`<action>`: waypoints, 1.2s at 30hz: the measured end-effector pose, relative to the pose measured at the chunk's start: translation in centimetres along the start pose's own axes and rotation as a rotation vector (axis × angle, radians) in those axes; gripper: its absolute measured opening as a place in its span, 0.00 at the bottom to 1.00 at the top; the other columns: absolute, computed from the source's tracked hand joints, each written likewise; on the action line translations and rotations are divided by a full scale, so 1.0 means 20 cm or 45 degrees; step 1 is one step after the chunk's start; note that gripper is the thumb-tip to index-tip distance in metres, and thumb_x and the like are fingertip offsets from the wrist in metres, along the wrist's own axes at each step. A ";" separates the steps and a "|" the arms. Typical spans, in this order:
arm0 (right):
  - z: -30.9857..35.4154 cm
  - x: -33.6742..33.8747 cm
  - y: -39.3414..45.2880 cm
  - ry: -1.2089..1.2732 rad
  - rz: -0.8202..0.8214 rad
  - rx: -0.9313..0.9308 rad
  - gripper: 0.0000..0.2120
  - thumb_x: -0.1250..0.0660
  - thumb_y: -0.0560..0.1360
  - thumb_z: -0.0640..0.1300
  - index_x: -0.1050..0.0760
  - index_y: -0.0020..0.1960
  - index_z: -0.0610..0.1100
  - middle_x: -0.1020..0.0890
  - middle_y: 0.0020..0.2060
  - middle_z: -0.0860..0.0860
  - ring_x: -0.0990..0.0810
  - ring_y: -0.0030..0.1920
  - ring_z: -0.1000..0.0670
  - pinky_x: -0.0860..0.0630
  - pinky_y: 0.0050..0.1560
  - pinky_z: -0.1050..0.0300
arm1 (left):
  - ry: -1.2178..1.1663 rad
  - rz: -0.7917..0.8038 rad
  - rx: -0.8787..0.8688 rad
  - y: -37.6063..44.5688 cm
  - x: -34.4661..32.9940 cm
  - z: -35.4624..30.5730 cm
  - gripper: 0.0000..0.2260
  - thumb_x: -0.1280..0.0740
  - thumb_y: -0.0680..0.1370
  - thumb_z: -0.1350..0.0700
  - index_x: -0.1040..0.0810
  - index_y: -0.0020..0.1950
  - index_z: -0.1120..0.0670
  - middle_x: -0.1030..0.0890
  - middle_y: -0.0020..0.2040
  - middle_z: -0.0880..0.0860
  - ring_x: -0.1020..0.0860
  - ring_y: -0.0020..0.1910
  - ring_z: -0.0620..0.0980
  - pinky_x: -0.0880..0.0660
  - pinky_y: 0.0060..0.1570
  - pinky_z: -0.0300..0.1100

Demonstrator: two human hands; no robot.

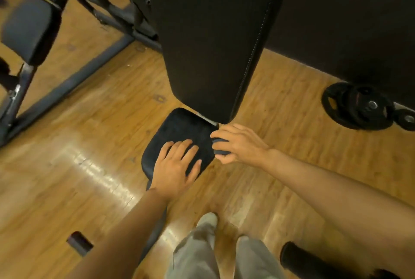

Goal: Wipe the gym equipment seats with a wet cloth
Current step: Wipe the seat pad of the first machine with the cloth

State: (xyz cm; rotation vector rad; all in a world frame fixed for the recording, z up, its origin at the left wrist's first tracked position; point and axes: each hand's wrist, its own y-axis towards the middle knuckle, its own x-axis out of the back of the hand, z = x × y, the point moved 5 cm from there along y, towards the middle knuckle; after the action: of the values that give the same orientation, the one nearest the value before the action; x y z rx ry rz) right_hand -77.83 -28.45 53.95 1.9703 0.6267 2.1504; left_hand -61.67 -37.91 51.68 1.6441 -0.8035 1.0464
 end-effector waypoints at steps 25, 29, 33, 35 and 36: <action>0.47 -1.24 -0.27 0.279 -0.461 0.250 0.11 0.29 0.78 0.45 0.16 0.54 0.38 0.17 0.57 0.42 0.19 0.57 0.41 0.22 0.55 0.48 | -0.068 -0.160 0.476 -1.00 -0.84 0.21 0.31 0.36 0.79 0.44 0.34 0.76 0.60 0.34 0.77 0.57 0.37 0.77 0.54 0.42 0.75 0.59; 0.55 -1.52 -0.36 0.189 -0.616 0.406 0.14 0.28 0.79 0.46 0.17 0.58 0.37 0.18 0.60 0.40 0.22 0.61 0.40 0.22 0.59 0.45 | -0.124 -0.366 0.399 -1.10 -1.01 0.33 0.32 0.32 0.78 0.48 0.34 0.75 0.64 0.34 0.76 0.59 0.39 0.78 0.55 0.44 0.77 0.57; 0.57 -1.74 -0.41 -0.057 -0.764 0.475 0.19 0.31 0.81 0.46 0.29 0.69 0.42 0.27 0.68 0.43 0.27 0.68 0.43 0.29 0.69 0.45 | -0.045 -0.372 0.229 -1.13 -1.20 0.44 0.31 0.34 0.78 0.49 0.36 0.76 0.65 0.37 0.77 0.61 0.42 0.79 0.57 0.45 0.77 0.59; 0.56 -1.80 -0.41 -0.149 -0.882 0.486 0.20 0.33 0.82 0.46 0.31 0.71 0.43 0.29 0.69 0.44 0.28 0.69 0.44 0.31 0.71 0.45 | -0.006 -0.426 0.140 -1.14 -1.25 0.49 0.31 0.34 0.78 0.51 0.37 0.75 0.66 0.37 0.77 0.63 0.43 0.79 0.59 0.45 0.77 0.58; 0.55 -1.82 -0.40 -0.169 -0.932 0.495 0.19 0.34 0.82 0.46 0.31 0.71 0.43 0.29 0.69 0.44 0.28 0.69 0.43 0.32 0.72 0.44 | 0.024 -0.454 0.096 -1.13 -1.27 0.50 0.31 0.35 0.78 0.51 0.37 0.75 0.67 0.37 0.77 0.64 0.43 0.79 0.60 0.45 0.77 0.57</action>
State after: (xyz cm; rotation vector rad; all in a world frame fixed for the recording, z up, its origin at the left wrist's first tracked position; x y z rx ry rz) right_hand -63.89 -33.19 17.96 1.6292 1.5399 1.5132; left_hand -49.59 -40.31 18.35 1.7590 -0.4395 0.8448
